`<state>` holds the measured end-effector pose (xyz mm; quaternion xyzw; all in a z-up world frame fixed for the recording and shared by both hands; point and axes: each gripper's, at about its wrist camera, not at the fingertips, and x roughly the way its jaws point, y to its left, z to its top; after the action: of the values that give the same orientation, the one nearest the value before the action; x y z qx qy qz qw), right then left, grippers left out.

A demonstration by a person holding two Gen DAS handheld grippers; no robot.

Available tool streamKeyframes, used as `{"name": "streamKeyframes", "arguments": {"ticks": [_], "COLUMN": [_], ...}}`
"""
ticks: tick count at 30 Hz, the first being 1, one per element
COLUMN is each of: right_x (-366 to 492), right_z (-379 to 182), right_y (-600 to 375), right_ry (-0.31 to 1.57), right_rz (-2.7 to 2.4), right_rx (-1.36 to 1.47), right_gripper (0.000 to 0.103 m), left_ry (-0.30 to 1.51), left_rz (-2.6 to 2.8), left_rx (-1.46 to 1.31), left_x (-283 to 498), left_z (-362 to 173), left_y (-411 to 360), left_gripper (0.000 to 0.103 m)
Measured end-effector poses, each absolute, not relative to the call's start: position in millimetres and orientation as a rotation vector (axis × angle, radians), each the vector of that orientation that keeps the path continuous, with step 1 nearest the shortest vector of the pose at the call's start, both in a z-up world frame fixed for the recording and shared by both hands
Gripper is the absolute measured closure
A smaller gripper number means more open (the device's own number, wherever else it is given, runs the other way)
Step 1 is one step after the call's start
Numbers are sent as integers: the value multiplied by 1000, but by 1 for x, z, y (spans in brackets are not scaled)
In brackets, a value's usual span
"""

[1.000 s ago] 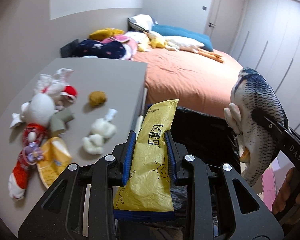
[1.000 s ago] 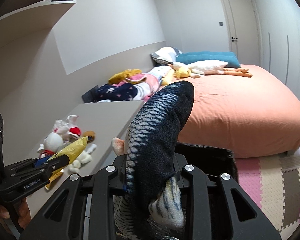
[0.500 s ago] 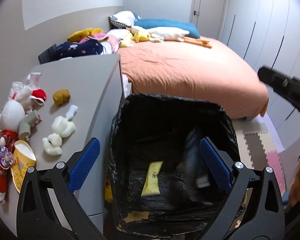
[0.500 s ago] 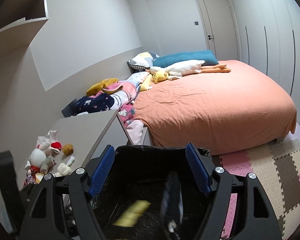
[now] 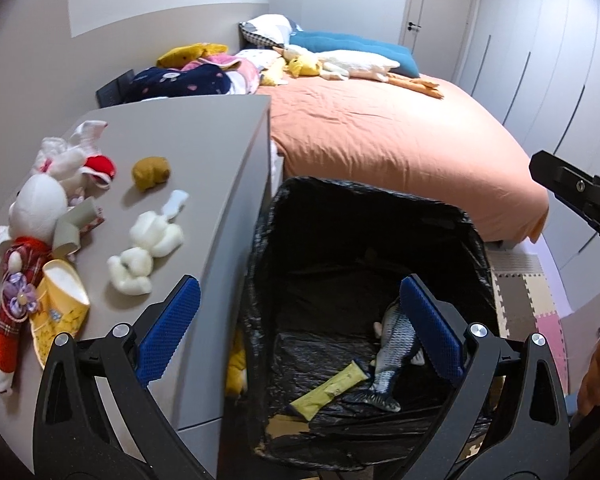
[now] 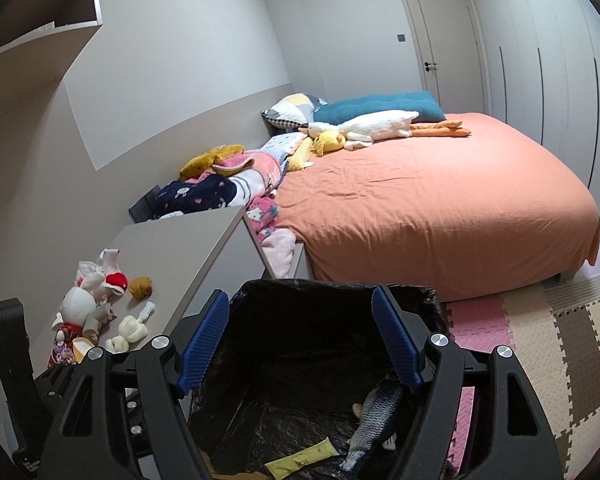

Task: Organize soft objects
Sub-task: 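Move both open grippers back over the desk toward the toys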

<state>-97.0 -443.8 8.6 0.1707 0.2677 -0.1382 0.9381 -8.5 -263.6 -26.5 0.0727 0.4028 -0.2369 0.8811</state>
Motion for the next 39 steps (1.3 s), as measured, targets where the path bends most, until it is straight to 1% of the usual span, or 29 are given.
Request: {"name": "streamKeyframes", "arguments": {"ticks": [16,39], "right_x": [-67,-15], "right_z": [-3,-21], "right_y": [-397,-316], "right_ry": [611,698], "right_rz": [-198,-50], "right_rx": [299,223], "right_gripper": [28,28], "left_ry": [828,811], "left_rz": [-418,-253], "left_rx": [162,122], "left_x": [2,26], "left_z": [-23,-12], "left_y": [-216,-122], "left_gripper": [6,6]}}
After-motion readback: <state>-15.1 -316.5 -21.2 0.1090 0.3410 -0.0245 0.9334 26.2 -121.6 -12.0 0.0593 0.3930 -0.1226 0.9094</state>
